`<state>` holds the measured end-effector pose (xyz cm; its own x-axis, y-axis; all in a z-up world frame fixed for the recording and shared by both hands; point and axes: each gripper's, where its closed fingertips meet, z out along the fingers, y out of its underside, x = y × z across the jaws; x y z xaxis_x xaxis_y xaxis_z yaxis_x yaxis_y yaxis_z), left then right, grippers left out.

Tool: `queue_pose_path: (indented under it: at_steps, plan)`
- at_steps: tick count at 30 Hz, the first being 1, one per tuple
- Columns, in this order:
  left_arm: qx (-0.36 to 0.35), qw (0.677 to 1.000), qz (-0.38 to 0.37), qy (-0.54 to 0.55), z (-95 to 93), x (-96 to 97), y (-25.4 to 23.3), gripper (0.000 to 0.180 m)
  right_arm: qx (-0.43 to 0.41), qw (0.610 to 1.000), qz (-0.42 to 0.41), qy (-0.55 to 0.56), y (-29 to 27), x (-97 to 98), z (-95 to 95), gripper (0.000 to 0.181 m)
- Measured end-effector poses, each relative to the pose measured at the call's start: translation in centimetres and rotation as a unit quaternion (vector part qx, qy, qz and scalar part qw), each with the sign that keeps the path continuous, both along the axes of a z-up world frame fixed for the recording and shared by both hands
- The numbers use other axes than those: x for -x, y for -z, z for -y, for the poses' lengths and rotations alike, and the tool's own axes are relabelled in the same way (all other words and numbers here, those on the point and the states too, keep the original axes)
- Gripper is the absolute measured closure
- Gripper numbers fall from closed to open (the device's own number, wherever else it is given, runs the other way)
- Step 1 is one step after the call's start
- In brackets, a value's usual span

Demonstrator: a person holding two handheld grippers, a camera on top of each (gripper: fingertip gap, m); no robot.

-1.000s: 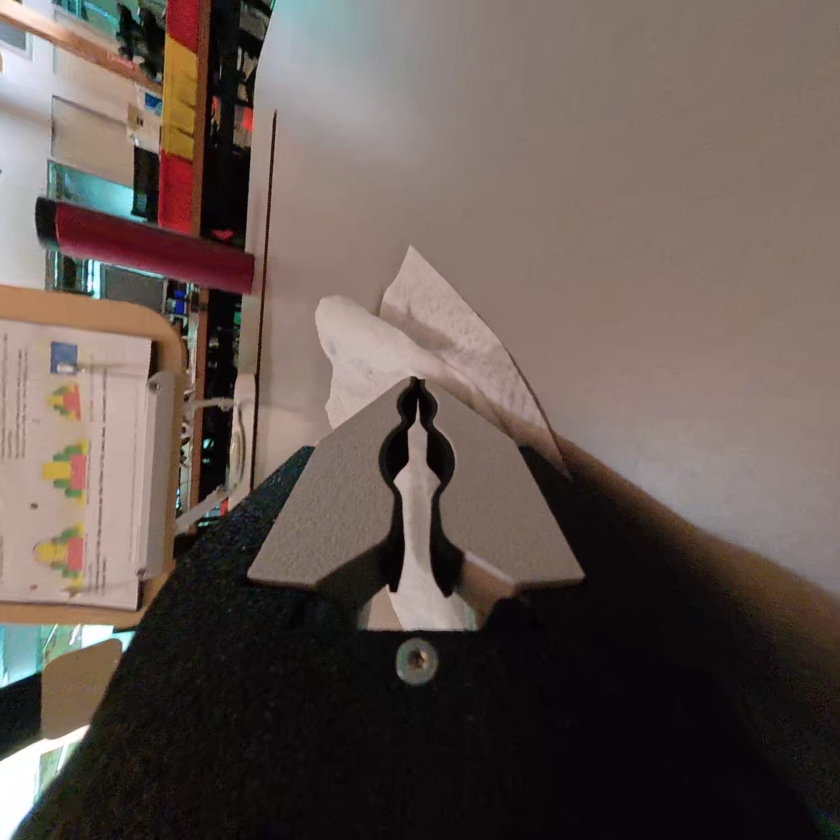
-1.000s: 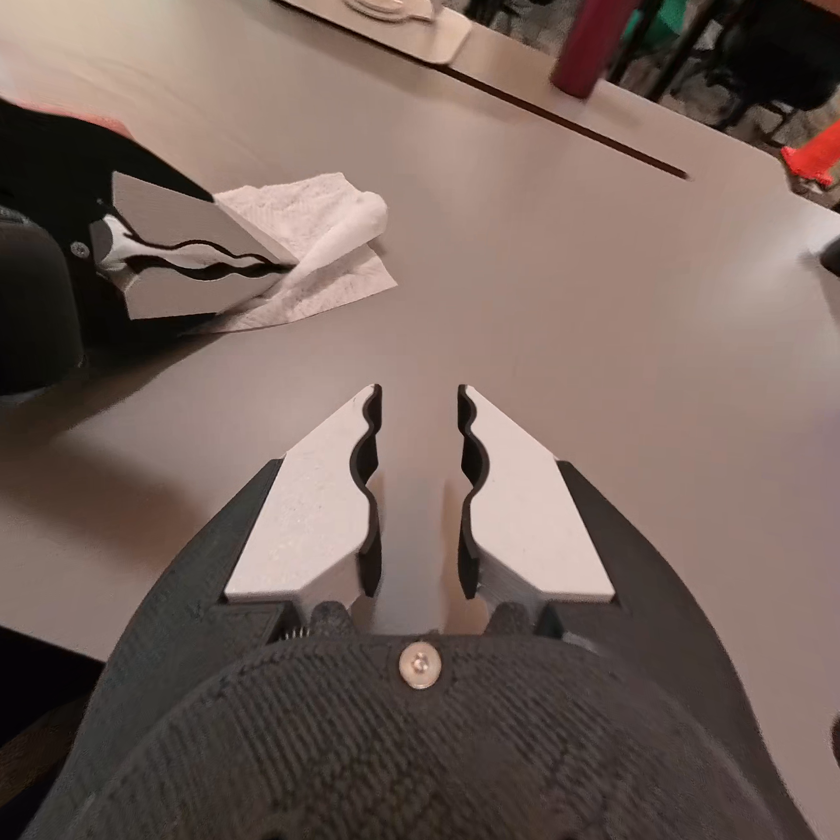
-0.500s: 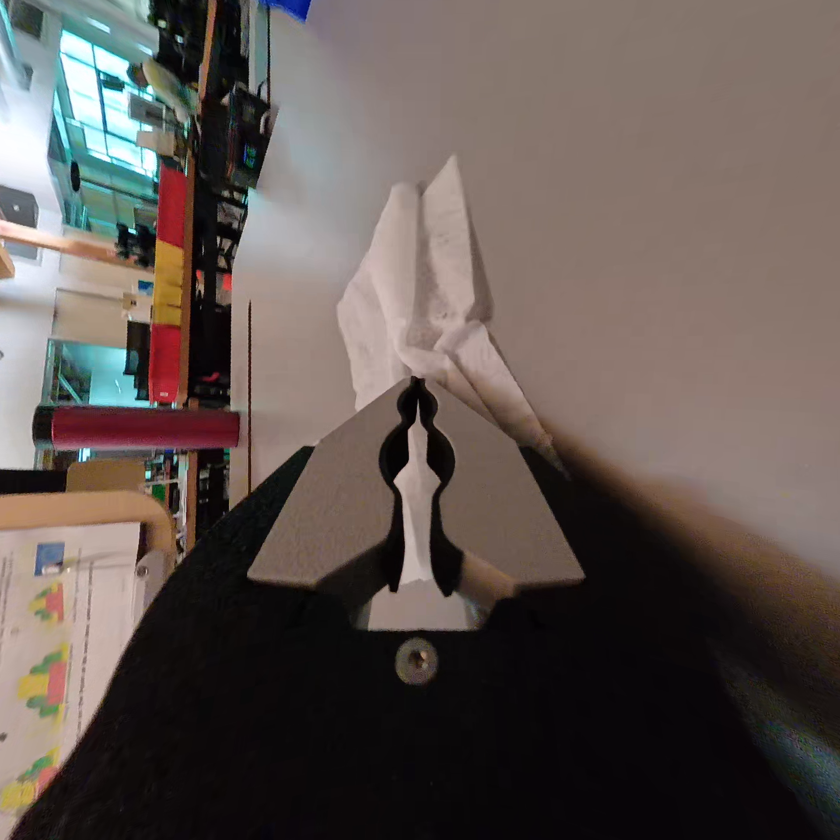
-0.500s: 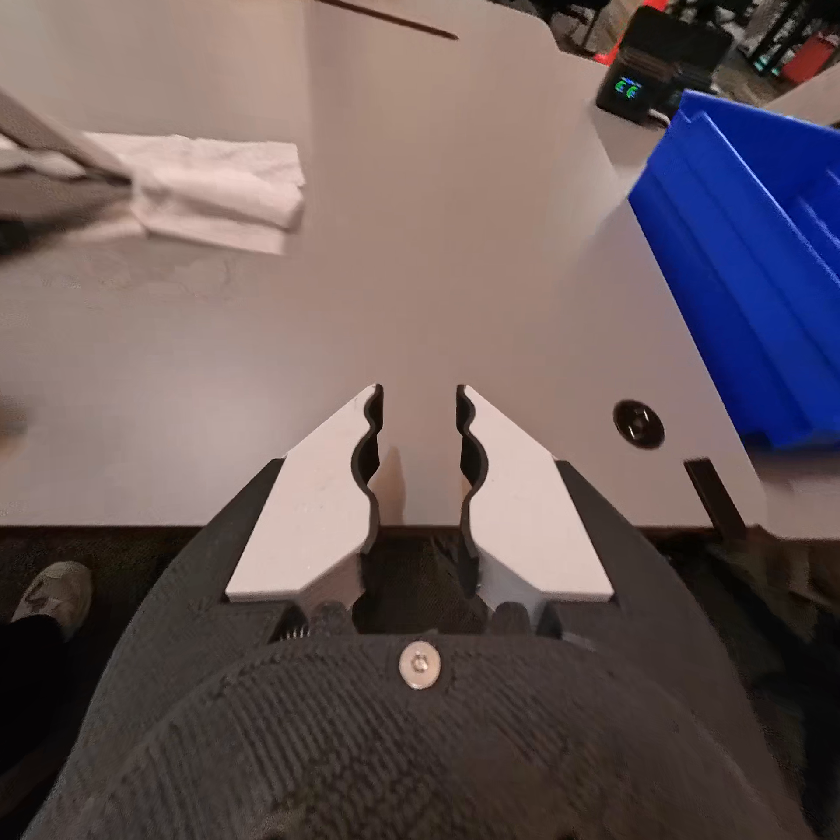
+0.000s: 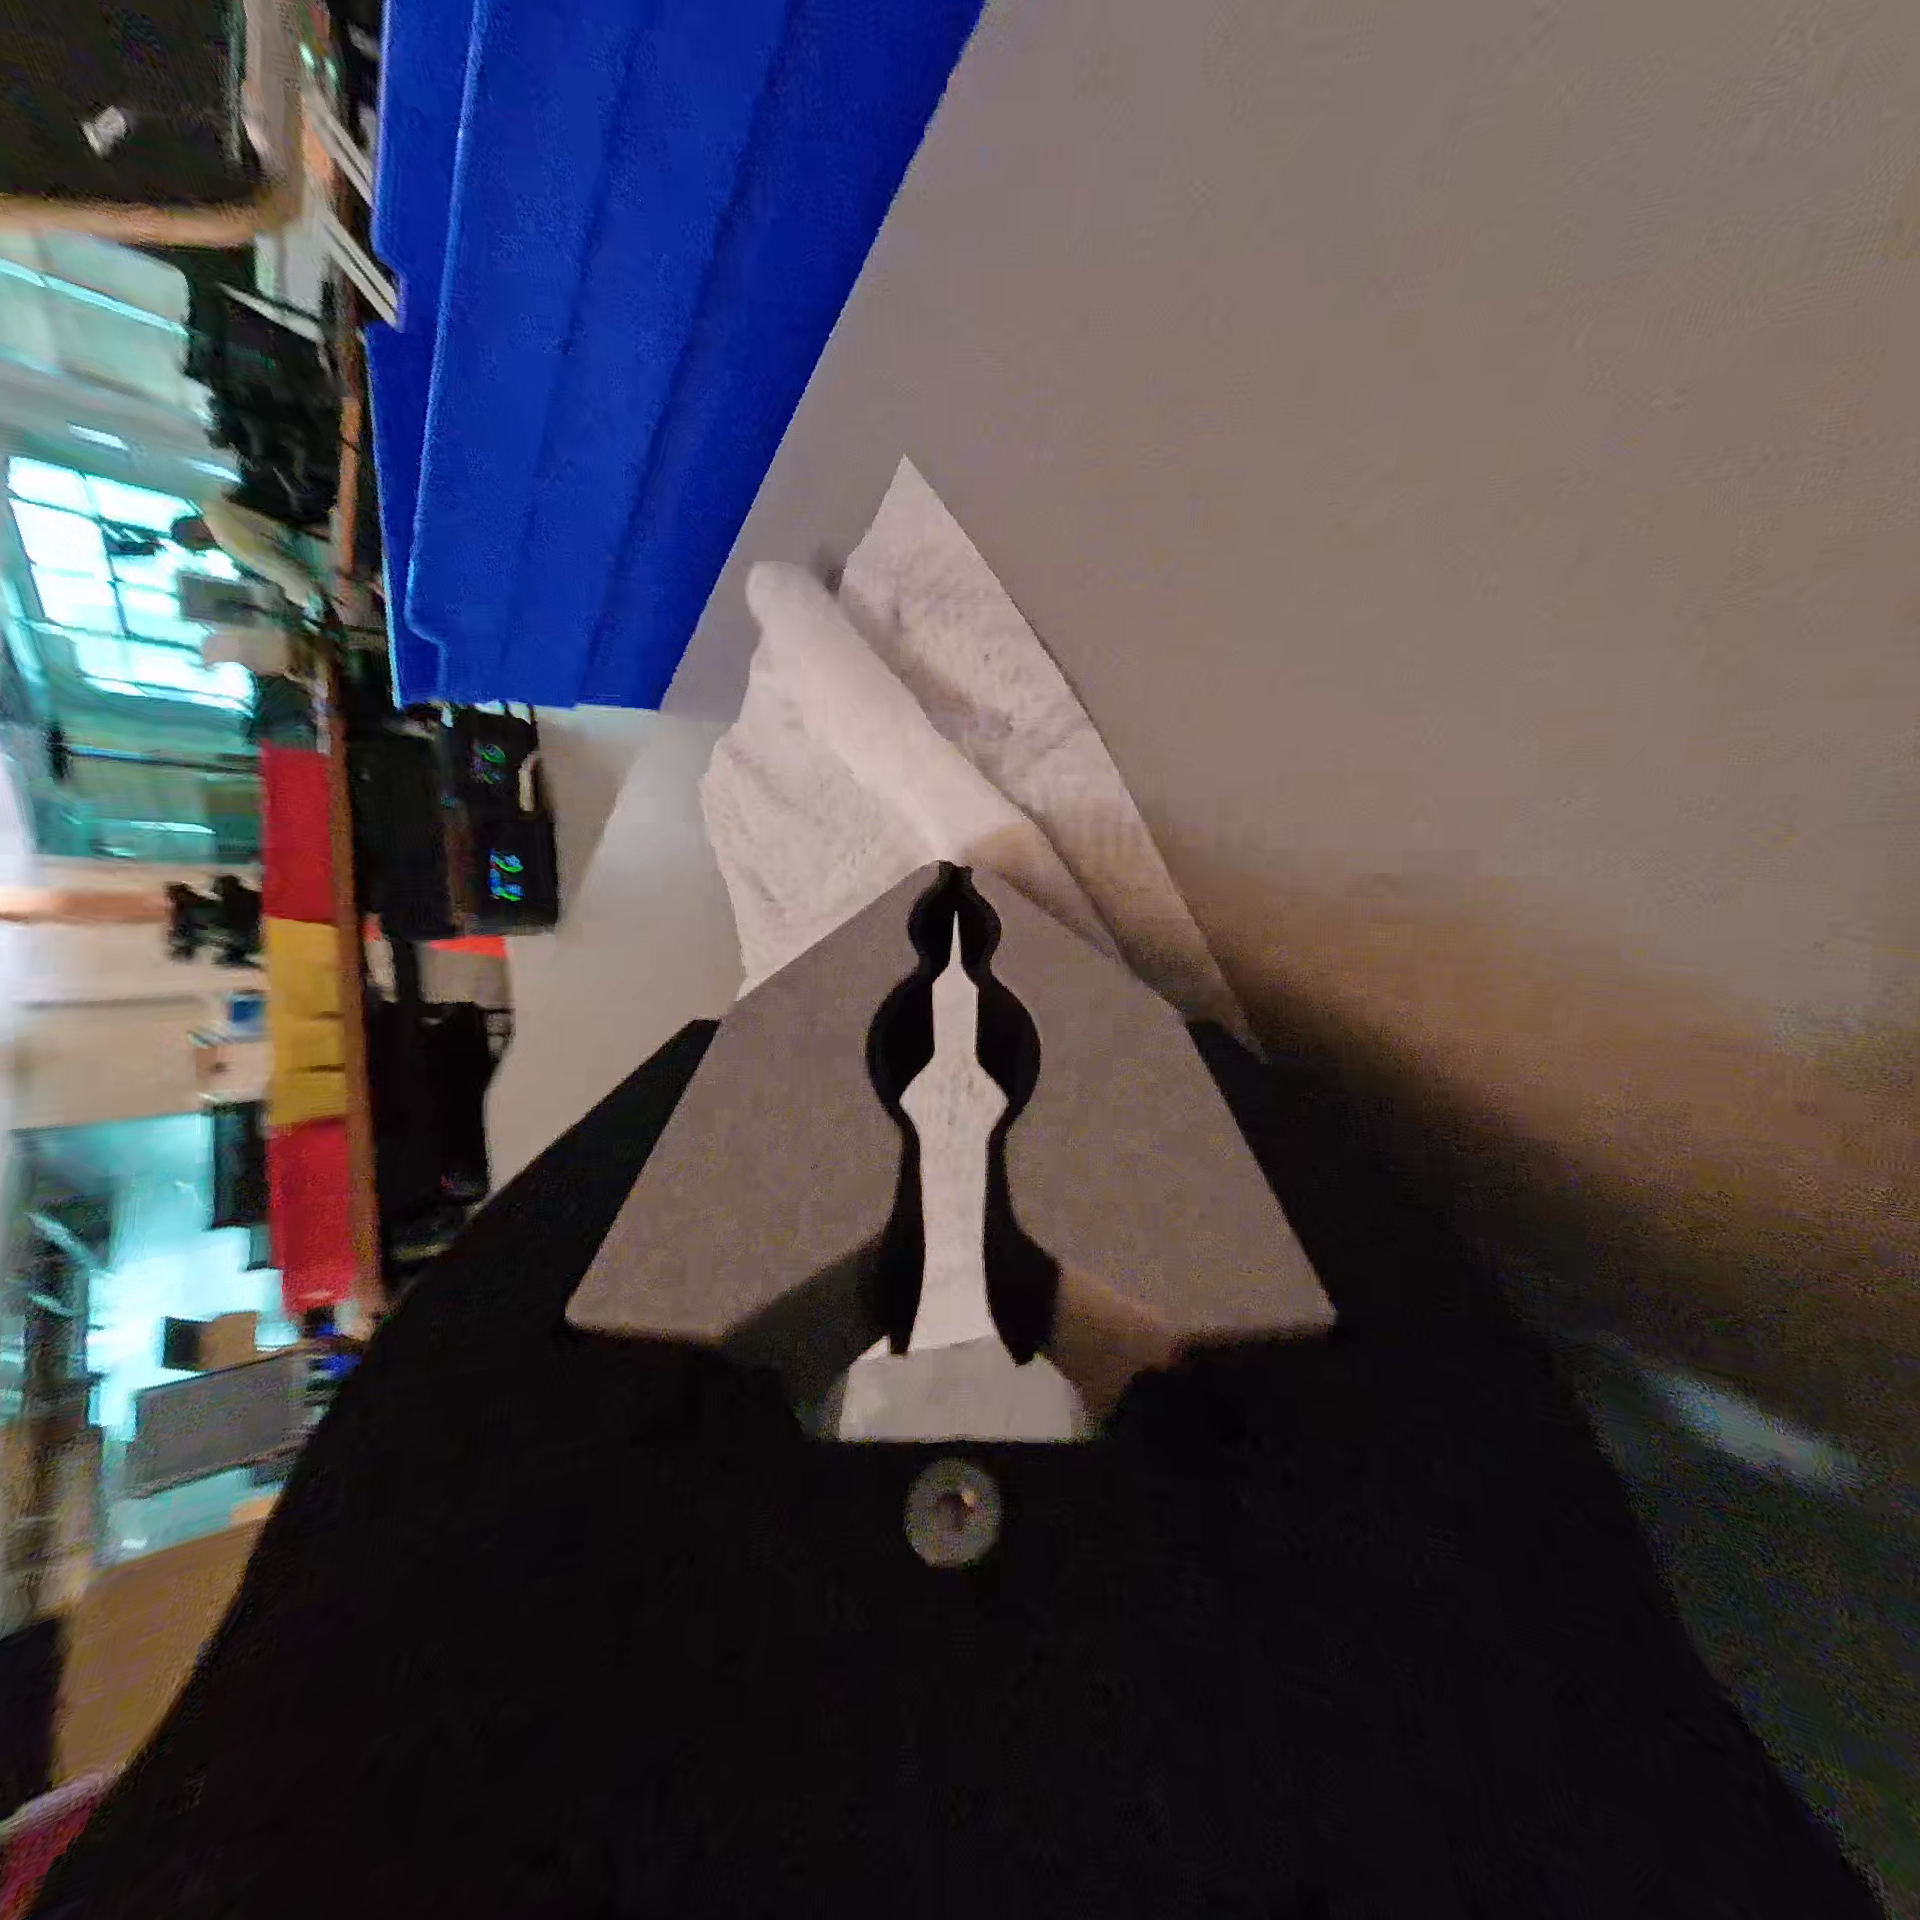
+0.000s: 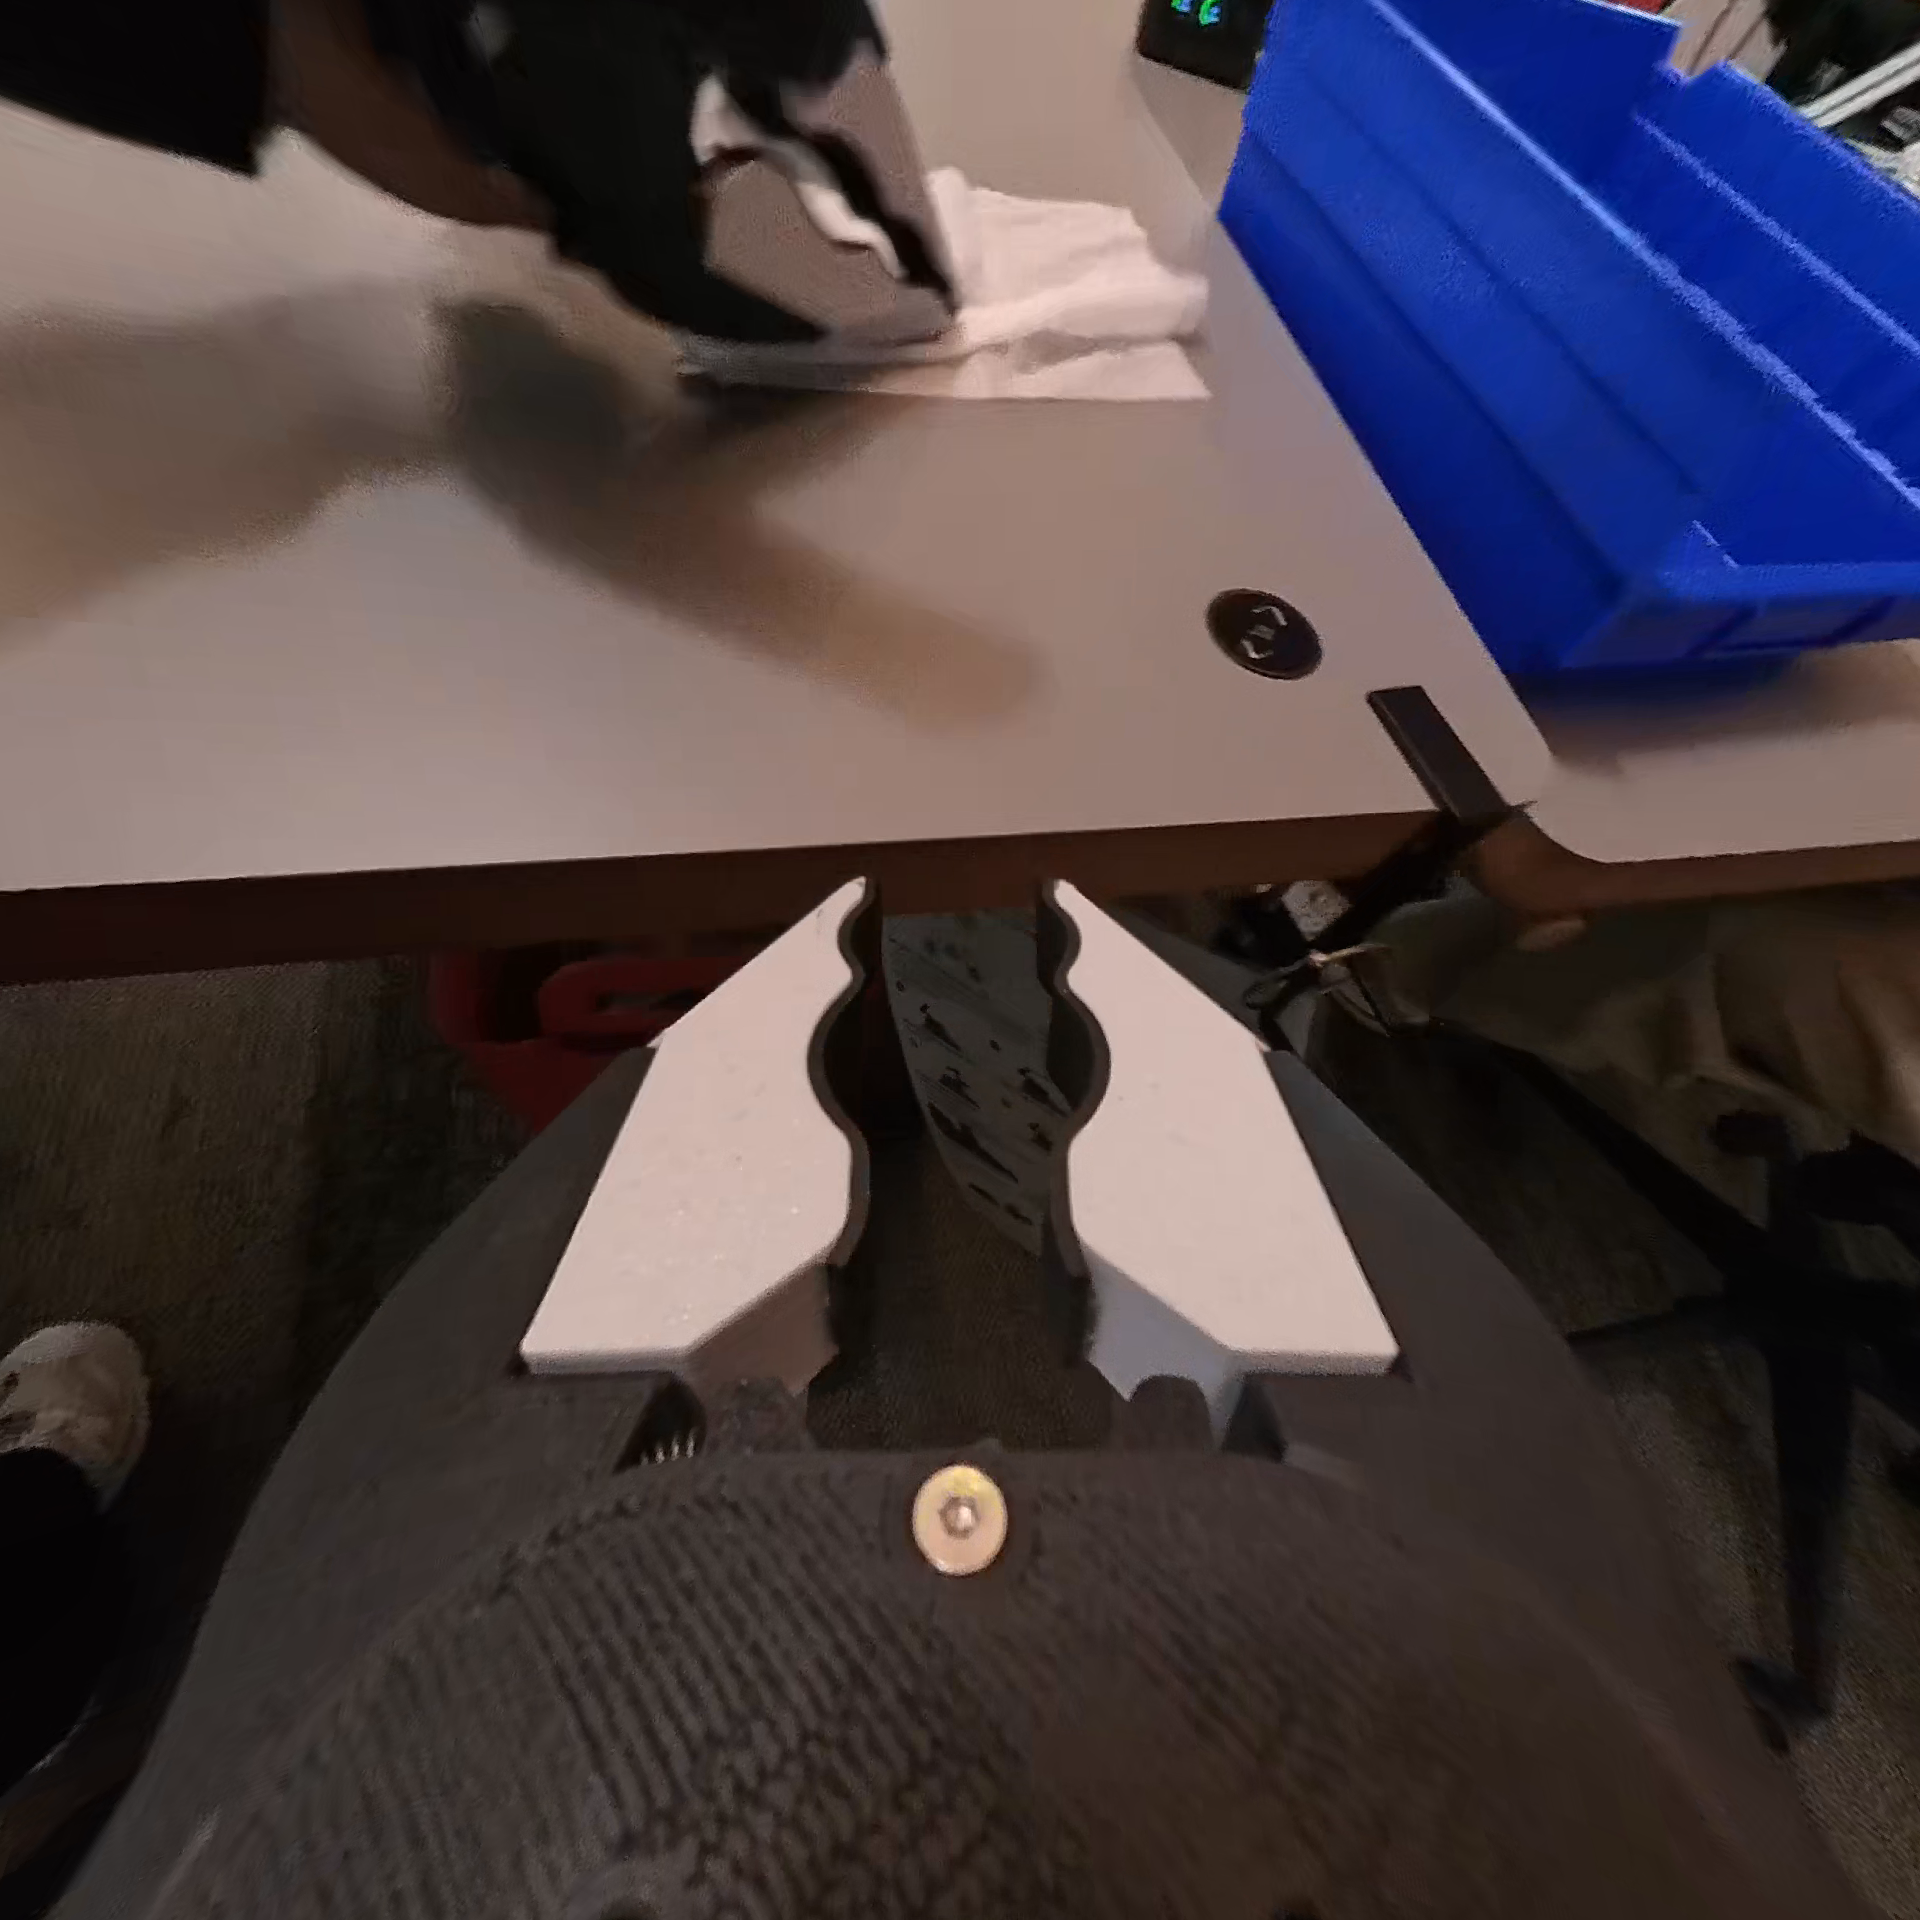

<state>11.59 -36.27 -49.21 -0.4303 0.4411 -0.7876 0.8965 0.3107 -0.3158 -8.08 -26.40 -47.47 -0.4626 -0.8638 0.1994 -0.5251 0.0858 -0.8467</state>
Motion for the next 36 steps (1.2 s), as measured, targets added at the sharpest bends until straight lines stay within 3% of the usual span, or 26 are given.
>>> queue_pose_path:
  at_steps: [3, 7, 13, 19, 24, 27, 31, 36]
  plan:
    - [0.044, 0.997, 0.048, 0.029, -2.3, 0.4, -1.4, 0.18, 0.0, 1.0, 0.014, 0.016, -0.4, 1.1, 1.0, 0.153]
    - [0.085, 0.996, -0.02, 0.022, -1.4, 0.3, -5.7, 0.18, 0.005, 1.0, 0.018, 0.023, -0.6, 2.3, 1.9, 0.153]
    - [0.022, 0.997, 0.037, 0.06, 6.0, -0.8, -0.2, 0.18, 0.021, 0.999, 0.01, 0.023, -0.7, 1.7, 3.1, 0.153]
    - [0.06, 0.974, 0.16, 0.146, 3.0, 0.7, -0.2, 0.18, 0.02, 0.999, 0.021, 0.025, -0.7, 1.5, 3.7, 0.155]
    - [0.049, 0.965, 0.17, 0.191, -2.2, 0.4, -0.1, 0.18, 0.007, 0.999, 0.019, 0.041, 0.4, 2.7, 3.8, 0.155]
    - [0.046, 0.977, 0.105, 0.18, -0.3, 1.0, -1.2, 0.18, 0.005, 0.999, 0.02, 0.051, 0.8, 3.6, 3.5, 0.156]
    - [-0.016, 0.984, 0.035, 0.174, 4.7, 1.7, 0.0, 0.18, -0.005, 0.999, 0.002, 0.051, 2.2, 4.3, 3.1, 0.154]
    - [0.029, 0.978, 0.051, 0.198, 3.3, 2.2, -0.1, 0.18, 0.001, 0.999, 0.012, 0.042, 1.4, 3.6, 3.4, 0.151]
